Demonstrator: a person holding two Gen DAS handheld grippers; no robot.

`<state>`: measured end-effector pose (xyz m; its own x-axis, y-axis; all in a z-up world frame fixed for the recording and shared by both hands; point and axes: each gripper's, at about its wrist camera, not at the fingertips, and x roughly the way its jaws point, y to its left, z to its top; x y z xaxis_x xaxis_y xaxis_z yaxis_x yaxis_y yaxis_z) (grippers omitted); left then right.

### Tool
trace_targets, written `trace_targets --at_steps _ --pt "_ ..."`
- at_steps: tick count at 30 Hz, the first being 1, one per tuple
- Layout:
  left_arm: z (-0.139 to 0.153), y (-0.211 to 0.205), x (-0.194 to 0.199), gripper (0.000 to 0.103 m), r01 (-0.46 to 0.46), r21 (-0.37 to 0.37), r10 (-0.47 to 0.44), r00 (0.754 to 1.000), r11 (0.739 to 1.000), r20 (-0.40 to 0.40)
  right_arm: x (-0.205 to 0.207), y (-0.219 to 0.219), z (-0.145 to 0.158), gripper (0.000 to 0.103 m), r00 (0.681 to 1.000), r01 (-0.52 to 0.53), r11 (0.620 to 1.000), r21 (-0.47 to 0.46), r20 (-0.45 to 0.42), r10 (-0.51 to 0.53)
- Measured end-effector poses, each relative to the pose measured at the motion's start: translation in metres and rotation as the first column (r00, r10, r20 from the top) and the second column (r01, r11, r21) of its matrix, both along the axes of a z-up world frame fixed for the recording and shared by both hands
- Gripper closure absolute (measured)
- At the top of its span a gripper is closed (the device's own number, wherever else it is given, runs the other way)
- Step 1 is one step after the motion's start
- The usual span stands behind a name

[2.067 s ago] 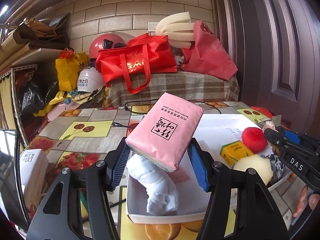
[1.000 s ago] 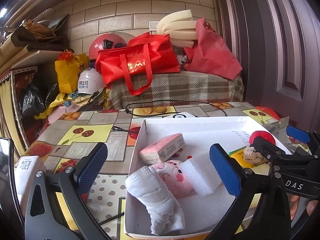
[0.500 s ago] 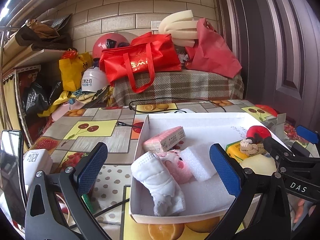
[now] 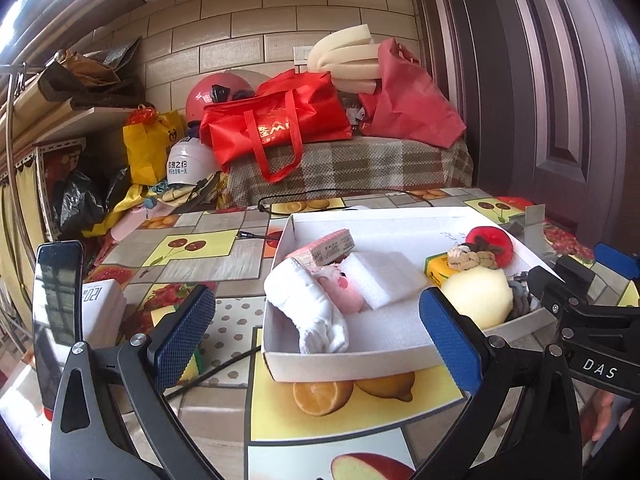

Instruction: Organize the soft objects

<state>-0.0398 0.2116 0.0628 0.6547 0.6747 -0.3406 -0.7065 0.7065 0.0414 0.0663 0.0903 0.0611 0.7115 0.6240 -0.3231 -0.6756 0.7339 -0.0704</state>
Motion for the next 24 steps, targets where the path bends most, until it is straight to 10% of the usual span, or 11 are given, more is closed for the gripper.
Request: trace_targets --at_steps 24 --pt "-0.004 -0.075 -0.047 0.000 0.065 -0.033 -0.065 0.998 0.997 -0.013 -0.041 -0.069 -0.007 0.000 0.996 -0.032 0.999 0.038 -0.085 0.035"
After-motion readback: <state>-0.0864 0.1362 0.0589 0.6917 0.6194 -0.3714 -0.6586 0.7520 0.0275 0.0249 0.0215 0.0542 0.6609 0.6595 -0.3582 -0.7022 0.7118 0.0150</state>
